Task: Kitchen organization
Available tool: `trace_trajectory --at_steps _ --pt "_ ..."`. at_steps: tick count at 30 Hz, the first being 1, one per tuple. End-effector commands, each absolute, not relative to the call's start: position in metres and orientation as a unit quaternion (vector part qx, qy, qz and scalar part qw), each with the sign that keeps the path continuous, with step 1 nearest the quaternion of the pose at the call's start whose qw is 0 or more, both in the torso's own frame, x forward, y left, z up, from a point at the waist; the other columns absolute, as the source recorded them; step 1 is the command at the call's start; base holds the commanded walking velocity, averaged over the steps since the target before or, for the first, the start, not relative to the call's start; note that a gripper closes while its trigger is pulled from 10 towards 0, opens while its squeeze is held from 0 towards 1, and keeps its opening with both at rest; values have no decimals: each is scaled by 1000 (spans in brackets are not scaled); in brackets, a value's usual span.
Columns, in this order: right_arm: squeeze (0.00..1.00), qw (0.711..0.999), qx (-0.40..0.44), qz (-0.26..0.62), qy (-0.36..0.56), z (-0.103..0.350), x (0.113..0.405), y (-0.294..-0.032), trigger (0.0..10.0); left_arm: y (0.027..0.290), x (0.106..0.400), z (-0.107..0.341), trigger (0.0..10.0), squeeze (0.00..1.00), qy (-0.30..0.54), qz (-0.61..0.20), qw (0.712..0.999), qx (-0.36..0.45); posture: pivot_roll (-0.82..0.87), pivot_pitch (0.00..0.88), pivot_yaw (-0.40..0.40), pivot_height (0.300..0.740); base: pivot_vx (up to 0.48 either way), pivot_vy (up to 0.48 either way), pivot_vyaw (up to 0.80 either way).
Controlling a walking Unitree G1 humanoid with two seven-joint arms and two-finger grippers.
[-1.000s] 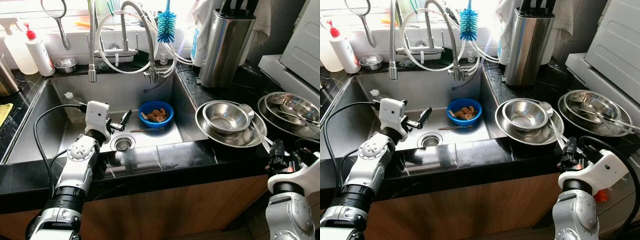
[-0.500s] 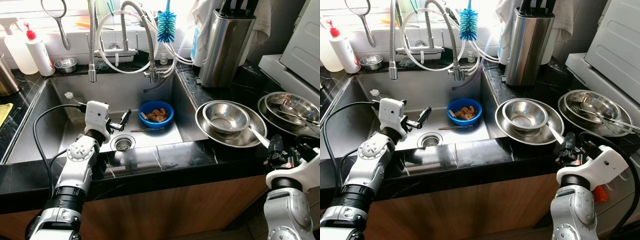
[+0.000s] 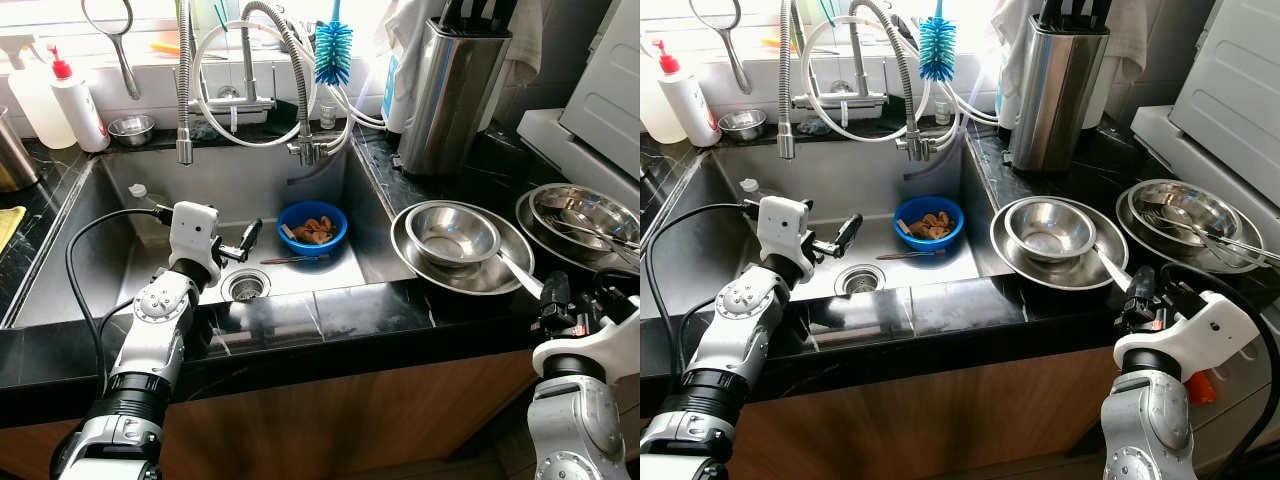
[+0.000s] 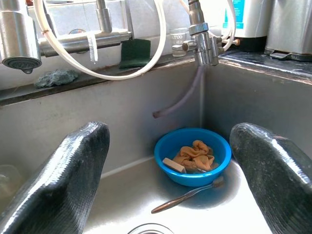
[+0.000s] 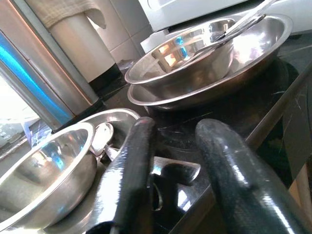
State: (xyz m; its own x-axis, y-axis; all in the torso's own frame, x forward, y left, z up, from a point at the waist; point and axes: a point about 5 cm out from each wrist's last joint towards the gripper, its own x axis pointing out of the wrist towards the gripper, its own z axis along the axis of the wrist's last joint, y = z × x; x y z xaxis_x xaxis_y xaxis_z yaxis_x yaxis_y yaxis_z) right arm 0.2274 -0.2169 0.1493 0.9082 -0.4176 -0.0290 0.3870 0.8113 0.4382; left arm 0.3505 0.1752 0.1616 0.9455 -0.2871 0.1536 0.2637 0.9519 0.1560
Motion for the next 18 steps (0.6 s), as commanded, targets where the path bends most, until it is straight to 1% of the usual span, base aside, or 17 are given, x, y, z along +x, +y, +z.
trace_trajectory --at_steps 1,8,18 --pt "0 947 232 -218 -34 148 229 -216 10000 177 349 166 10000 0 -99 -137 982 80 -64 51 -25 740 0 0 0" --pt "0 947 230 -218 -39 151 231 -216 10000 178 350 166 10000 0 -101 -135 982 81 -64 50 -26 740 0 0 0" --pt "0 950 232 -196 -68 168 239 -212 10000 178 350 167 10000 0 -101 -130 983 81 -65 49 -26 740 0 0 0"
